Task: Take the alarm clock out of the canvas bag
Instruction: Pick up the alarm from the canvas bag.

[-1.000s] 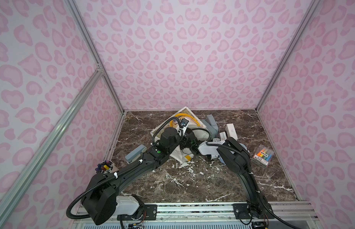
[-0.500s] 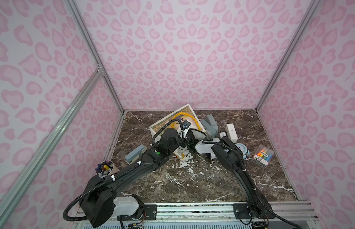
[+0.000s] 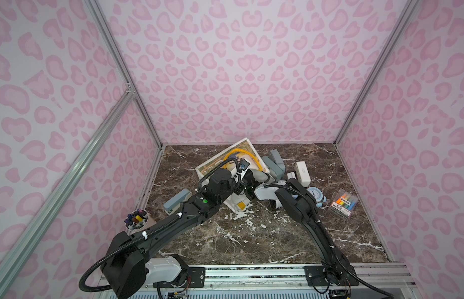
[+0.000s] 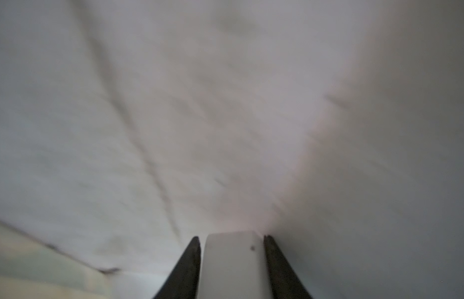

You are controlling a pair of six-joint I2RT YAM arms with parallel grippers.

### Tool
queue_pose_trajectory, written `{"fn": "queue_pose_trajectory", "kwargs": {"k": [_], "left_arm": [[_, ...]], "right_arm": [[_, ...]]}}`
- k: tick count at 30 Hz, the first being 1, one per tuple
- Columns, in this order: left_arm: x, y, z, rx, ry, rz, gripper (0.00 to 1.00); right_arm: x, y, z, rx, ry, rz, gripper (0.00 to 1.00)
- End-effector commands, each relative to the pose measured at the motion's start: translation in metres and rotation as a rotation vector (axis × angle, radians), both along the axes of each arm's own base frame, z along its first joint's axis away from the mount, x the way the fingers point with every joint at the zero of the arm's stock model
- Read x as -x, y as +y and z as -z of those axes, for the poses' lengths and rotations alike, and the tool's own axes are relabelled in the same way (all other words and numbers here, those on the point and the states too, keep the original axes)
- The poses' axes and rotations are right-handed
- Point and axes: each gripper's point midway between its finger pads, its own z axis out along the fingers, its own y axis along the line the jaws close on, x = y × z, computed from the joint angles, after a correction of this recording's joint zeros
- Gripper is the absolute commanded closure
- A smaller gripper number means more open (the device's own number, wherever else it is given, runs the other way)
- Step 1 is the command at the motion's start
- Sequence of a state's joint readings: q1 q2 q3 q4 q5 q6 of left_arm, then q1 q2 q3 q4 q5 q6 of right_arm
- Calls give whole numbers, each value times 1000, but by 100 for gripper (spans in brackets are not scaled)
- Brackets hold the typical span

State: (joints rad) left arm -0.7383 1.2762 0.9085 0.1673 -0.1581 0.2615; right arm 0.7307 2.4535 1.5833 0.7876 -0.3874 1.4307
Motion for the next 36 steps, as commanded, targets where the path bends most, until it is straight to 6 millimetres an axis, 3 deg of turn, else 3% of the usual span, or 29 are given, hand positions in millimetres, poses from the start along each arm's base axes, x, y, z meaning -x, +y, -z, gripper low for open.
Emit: {"fn": "queue_pose_trajectory", "kwargs": {"k": [1,5,12,17,23,24,27,28,36], "left_arm": [[-2,5,-10,-7,-62,-18,97],[-5,17,-6,-45,-72,-61,97],[-16,45,-7,-38,-71,-141,97],[-22,60,-10,-42,-79,-183,97],[-28,64,-8,-72,-90,-202,97],[-28,65,-7,-74,-90,-204,97],[-32,69,-7,-63,-92,-228,97],[-34,71,-8,-56,-94,-240,97],[-48,83,-18,-41,-96,-317,97]], "right_arm": [[-1,0,-18,-49,-65,-9,69],[1,-6,-22,-48,-88,1,83],[8,-9,-17,-20,-85,-14,90],[12,-9,-24,21,-112,-33,92],[16,-11,-35,82,-147,-37,93],[20,-15,-26,102,-131,-38,93],[24,-15,-24,141,-139,-47,94],[26,-15,-36,148,-159,-53,94],[38,-22,-55,251,-214,-91,94]]}}
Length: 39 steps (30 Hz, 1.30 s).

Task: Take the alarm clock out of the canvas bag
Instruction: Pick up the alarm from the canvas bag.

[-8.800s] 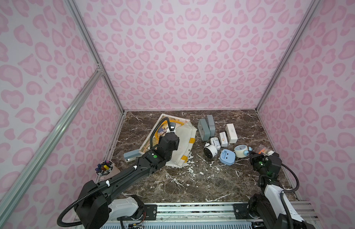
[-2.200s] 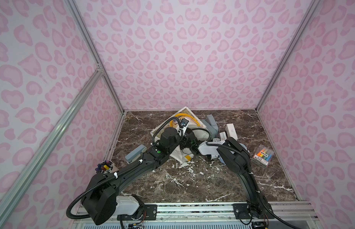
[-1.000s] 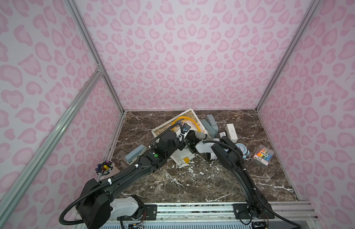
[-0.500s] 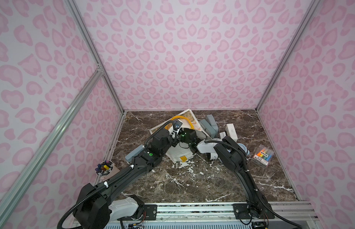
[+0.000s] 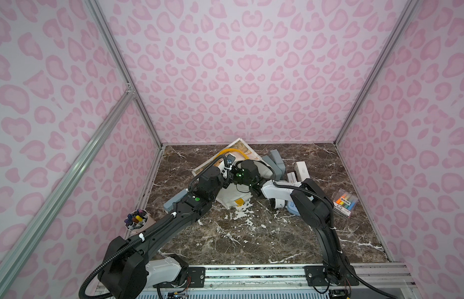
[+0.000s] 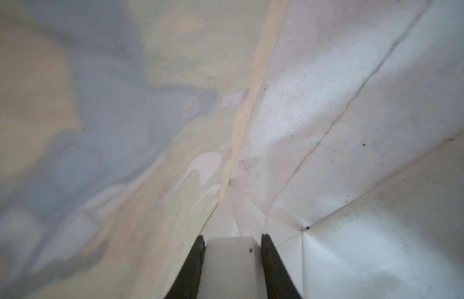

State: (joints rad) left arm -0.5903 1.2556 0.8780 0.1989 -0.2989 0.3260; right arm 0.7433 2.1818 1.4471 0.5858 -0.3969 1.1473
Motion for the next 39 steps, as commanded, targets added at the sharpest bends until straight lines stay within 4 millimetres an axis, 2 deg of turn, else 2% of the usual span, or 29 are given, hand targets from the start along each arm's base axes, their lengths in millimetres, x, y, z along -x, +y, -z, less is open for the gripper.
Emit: {"fn": "queue_pose_trajectory", "kwargs": {"k": [1,9,18,22,30,38,39], "left_arm": [[-10,7,-14,30,-28,-59,97],[-30,17,-20,19,-6,-168,97],[-44,29,-16,-31,35,-257,97],[-49,37,-16,-36,58,-291,97],[-58,40,-37,-2,28,-335,97],[-68,51,-53,7,30,-437,97],[-68,52,-49,0,39,-445,97]], "right_arm": [[5,-4,4,80,-30,-24,94],[21,-20,-12,175,-63,-83,95],[39,-59,-44,222,-123,-86,95],[52,-79,-51,236,-139,-83,95],[72,-120,-28,304,-117,-76,95],[74,-149,7,386,-69,-83,95],[73,-152,12,391,-56,-83,95]]}}
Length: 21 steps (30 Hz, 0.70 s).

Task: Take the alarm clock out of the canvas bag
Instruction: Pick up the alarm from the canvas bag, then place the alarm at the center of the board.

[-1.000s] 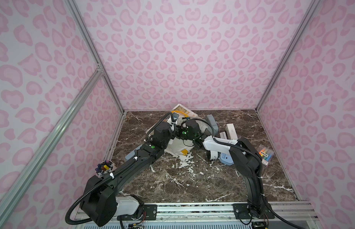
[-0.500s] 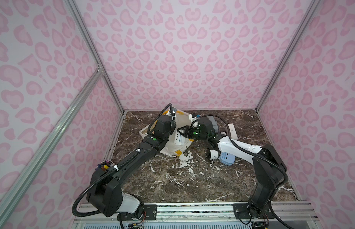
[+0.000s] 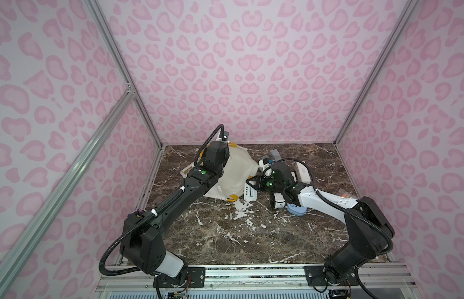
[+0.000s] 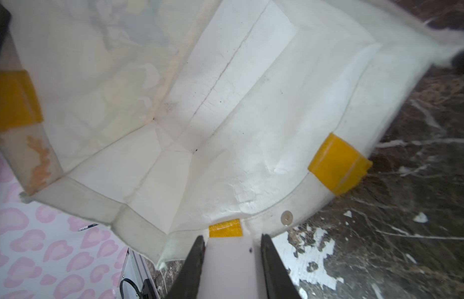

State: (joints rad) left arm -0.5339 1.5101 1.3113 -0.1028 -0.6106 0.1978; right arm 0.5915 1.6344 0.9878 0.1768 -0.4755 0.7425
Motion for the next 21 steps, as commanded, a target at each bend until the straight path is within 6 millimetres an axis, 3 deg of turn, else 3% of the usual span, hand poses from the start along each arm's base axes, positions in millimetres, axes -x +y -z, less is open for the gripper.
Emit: {"fn": "queue_pose_trajectory", "kwargs": {"k": [1,13,21], "left_arm": [[-3,9,-26,39,-52,-66,97],[3,26,-51,51,-95,-158,97],[6,24,-68,97,-129,-140,97]], "right_arm": [[0,-9,15,32,14,-16,95],[1,-21,67,166,98,-48,96],[-6,-27,100,249,147,-53,96]]}}
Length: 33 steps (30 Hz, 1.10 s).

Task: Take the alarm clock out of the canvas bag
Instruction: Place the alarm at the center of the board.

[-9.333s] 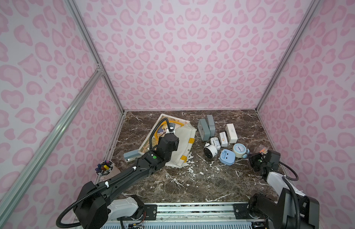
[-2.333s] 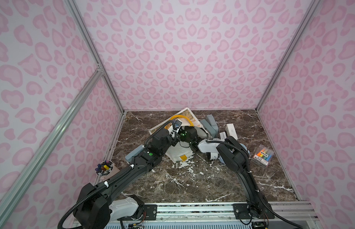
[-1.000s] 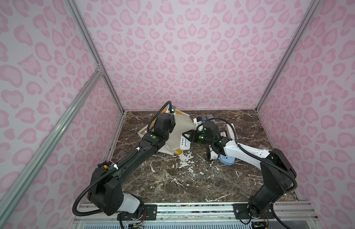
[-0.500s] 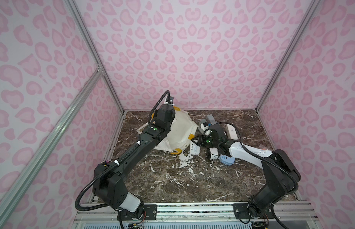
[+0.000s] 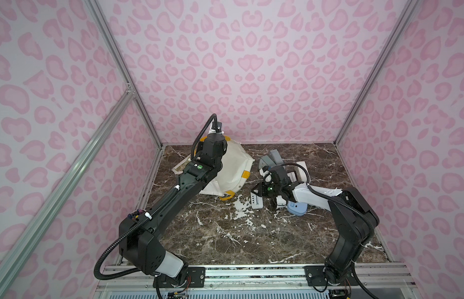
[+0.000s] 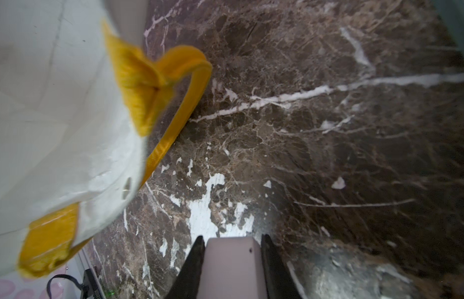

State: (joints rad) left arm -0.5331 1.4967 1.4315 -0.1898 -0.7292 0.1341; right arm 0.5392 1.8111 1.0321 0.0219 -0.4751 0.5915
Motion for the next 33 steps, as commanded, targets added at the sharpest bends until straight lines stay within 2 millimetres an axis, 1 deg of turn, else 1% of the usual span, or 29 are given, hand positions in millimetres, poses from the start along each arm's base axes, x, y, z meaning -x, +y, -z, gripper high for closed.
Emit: {"fn": "queue_pose_trajectory", "kwargs": {"k": [1,4,6,7,9,11,13,19,21,23,29,33], "left_arm": [[1,2,-23,53,-64,-7,97],[3,2,-27,66,-73,-1,97],[4,2,-29,73,-78,2,97],[5,2,-30,75,-79,3,97],[6,2,-31,82,-82,6,97],[6,1,-32,93,-86,10,97],[7,1,-32,100,-88,13,97],[7,0,-33,114,-91,17,97],[8,0,-34,117,-94,17,97],[8,0,-34,117,-92,19,97],[8,0,-31,126,-88,17,97],[9,0,-33,134,-94,16,97]], "right_arm": [[-1,-1,13,35,15,-25,96],[-3,2,18,48,24,-50,94],[-4,0,20,66,26,-52,93],[-5,-1,22,74,28,-49,91],[-8,-5,24,85,36,-36,84],[-12,-7,23,88,35,-26,78],[-14,-8,21,87,30,-20,69],[-19,-10,12,82,12,-9,64],[-19,-11,9,79,10,-3,61],[-21,-14,4,78,2,12,53],[-30,-15,-22,36,-47,44,43],[-31,-12,-42,-13,-83,49,42]]}}
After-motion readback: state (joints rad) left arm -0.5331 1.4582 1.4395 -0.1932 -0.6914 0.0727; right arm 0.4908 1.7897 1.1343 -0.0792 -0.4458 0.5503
